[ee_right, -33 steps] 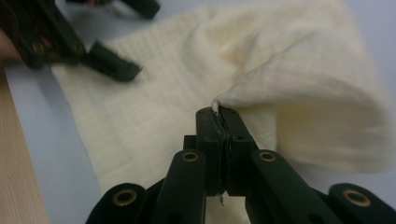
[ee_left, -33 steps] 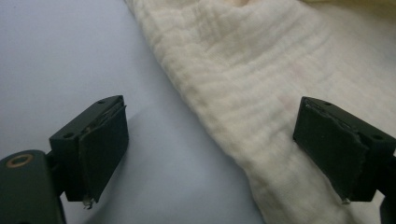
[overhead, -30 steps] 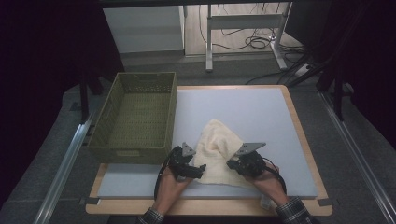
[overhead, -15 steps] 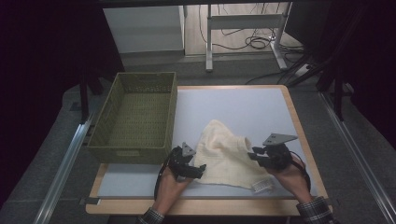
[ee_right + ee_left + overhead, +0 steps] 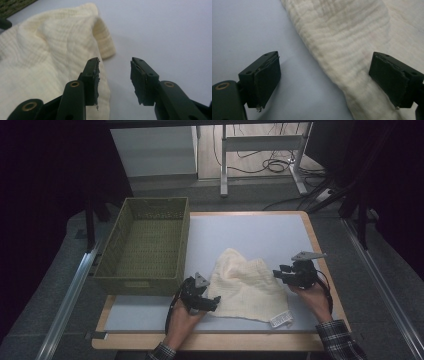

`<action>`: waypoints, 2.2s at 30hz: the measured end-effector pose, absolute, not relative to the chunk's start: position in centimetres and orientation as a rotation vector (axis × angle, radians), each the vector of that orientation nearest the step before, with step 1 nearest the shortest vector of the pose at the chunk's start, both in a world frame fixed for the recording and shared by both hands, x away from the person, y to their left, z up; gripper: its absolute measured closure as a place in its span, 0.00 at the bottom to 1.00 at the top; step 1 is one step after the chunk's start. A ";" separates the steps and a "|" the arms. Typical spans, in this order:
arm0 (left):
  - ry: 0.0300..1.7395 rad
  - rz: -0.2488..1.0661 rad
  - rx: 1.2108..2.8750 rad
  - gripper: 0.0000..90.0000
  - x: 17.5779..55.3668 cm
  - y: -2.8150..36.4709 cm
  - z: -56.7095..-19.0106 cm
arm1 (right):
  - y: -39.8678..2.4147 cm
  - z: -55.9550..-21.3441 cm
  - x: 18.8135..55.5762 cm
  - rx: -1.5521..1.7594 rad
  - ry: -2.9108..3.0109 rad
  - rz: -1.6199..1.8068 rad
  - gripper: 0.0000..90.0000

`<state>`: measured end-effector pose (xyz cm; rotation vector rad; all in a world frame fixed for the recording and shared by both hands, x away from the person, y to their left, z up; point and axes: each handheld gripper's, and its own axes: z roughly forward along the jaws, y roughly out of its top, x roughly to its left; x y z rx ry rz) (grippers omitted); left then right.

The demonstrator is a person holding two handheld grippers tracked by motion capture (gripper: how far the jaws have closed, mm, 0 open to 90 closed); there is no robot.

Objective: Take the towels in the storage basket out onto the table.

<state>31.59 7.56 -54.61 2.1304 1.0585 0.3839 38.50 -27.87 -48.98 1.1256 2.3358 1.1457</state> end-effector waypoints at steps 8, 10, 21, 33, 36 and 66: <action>1.059 0.384 2.130 0.11 31.6 7.6 -54.6 | -26.1 -51.4 41.1 1.116 2.446 1.065 0.58; 1.059 0.384 2.129 0.11 31.6 7.6 -54.6 | -25.5 -52.1 41.1 1.096 2.474 1.079 0.54; 1.058 0.384 2.130 0.11 31.6 7.6 -54.6 | -22.7 -52.1 40.5 1.010 2.504 1.063 1.00; 1.059 0.384 2.130 0.11 31.6 7.6 -54.6 | -24.2 -47.2 41.0 1.035 2.402 1.108 0.91; 1.059 0.383 2.130 0.11 31.6 7.6 -54.6 | -24.8 -47.7 40.3 1.060 2.399 1.143 0.81; 1.059 0.383 2.125 0.11 31.6 7.6 -54.6 | -14.1 -51.6 35.3 0.758 2.690 1.156 0.91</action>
